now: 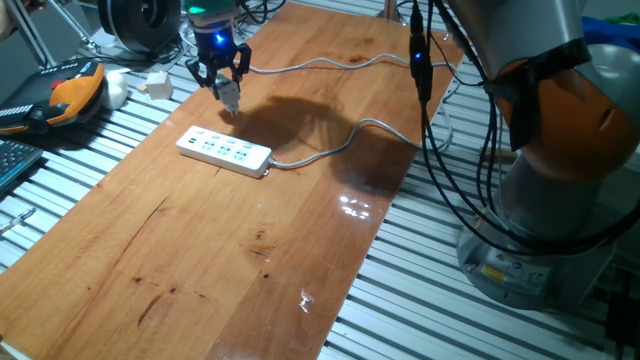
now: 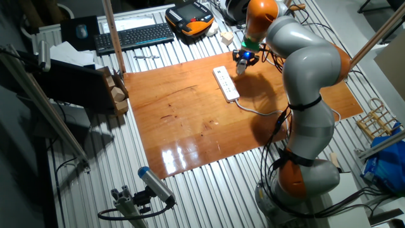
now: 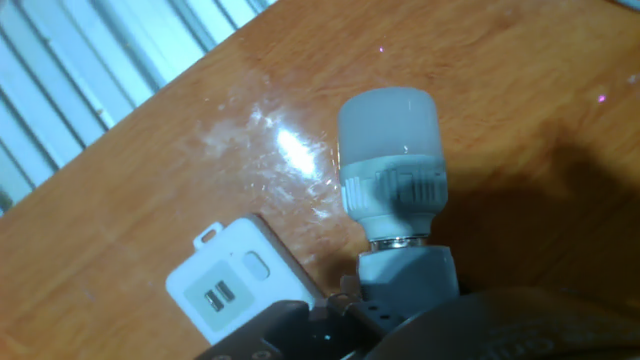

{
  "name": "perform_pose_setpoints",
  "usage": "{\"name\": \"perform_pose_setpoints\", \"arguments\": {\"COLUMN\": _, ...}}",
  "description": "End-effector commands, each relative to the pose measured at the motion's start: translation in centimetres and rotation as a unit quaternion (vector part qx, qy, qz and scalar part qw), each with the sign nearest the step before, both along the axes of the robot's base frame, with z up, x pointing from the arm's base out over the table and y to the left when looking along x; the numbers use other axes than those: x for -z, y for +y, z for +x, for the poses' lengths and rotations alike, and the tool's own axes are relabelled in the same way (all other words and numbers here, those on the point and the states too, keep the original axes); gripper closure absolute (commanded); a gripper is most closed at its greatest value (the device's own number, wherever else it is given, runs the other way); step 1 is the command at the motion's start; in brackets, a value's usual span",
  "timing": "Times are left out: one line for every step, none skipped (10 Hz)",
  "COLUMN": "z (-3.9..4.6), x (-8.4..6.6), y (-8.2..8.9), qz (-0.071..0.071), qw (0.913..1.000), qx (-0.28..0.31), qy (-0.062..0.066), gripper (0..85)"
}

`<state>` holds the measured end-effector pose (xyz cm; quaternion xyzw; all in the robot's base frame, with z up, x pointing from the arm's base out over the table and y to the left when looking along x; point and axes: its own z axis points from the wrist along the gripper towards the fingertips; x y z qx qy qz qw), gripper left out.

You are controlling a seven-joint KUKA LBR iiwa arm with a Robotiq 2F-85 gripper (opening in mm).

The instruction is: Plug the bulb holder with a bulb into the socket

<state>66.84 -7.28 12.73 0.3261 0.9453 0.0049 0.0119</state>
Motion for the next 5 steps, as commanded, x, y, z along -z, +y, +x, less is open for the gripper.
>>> {"name": "perform_pose_setpoints", "arguments": {"z": -0.03, "x": -0.04, "y": -0.02, "qz": -0.003, "qw": 1.0000, "qx": 0.007, "qy": -0.003, "gripper": 85.0}}
{"name": "perform_pose_setpoints", "arguments": {"z": -0.07, "x": -0.09, "y": -0.03, "qz": -0.006, "qw": 0.9999, "qx": 0.007, "qy": -0.006, "gripper": 85.0}}
{"name": "perform_pose_setpoints", "arguments": {"z": -0.13, "x": -0.15, "y": -0.02, "qz": -0.013, "qw": 0.9996, "qx": 0.023, "qy": -0.012, "gripper": 85.0}}
{"name": "perform_pose_setpoints", "arguments": {"z": -0.18, "x": -0.20, "y": -0.04, "qz": -0.018, "qw": 0.9983, "qx": 0.053, "qy": -0.015, "gripper": 85.0}}
{"name": "perform_pose_setpoints", "arguments": {"z": -0.21, "x": -0.25, "y": -0.05, "qz": -0.020, "qw": 0.9956, "qx": 0.090, "qy": -0.017, "gripper": 85.0}}
